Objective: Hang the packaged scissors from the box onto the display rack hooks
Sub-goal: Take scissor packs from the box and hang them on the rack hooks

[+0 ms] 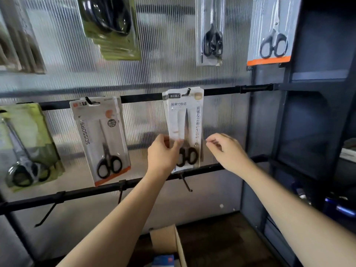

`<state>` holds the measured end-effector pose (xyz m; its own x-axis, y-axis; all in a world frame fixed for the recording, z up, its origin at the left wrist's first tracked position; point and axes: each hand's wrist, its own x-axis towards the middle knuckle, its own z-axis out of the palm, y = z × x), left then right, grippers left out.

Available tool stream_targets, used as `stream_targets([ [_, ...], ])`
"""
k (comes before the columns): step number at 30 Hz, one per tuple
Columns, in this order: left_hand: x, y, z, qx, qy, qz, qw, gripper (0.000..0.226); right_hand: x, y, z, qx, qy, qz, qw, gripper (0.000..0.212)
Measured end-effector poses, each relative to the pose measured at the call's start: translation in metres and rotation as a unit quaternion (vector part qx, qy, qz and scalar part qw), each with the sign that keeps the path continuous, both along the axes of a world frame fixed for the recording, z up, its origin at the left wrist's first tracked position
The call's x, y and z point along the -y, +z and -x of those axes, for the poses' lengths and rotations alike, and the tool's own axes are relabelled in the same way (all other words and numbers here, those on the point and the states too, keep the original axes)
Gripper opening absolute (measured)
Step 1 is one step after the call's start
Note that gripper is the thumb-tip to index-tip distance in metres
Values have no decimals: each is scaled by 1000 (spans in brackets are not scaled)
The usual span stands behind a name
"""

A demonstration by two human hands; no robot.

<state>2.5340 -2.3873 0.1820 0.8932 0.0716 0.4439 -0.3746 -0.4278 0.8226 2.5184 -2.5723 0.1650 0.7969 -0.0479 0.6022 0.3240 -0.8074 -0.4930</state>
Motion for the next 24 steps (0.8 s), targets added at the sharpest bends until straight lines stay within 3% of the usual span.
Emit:
stream_targets([
  [3, -11, -28, 8, 5, 38, -27, 999, 22, -11, -18, 4, -17, -11, 0, 1000, 19],
  [7, -37, -80, 20, 81, 120, -104, 984, 19, -31, -53, 13, -45, -38, -13, 998, 23],
  [10, -61, -123, 26, 97, 83, -212, 969, 21, -46, -87, 22, -79, -62, -15, 995, 29],
  [13, -87, -167, 26, 65, 10, -429, 901, 28, -64, -129, 33, -142, -84, 25, 986, 34],
  [15, -103, -197, 24, 24, -40, -528, 848, 36, -78, -161, 42, -180, -81, 47, 979, 34],
  [22, -132, -295, 33, -74, -162, -639, 748, 47, -131, -261, 75, -218, -7, 102, 971, 24],
  [24, -139, -321, 39, -97, -184, -642, 738, 50, -144, -283, 81, -243, 13, 103, 965, 25],
])
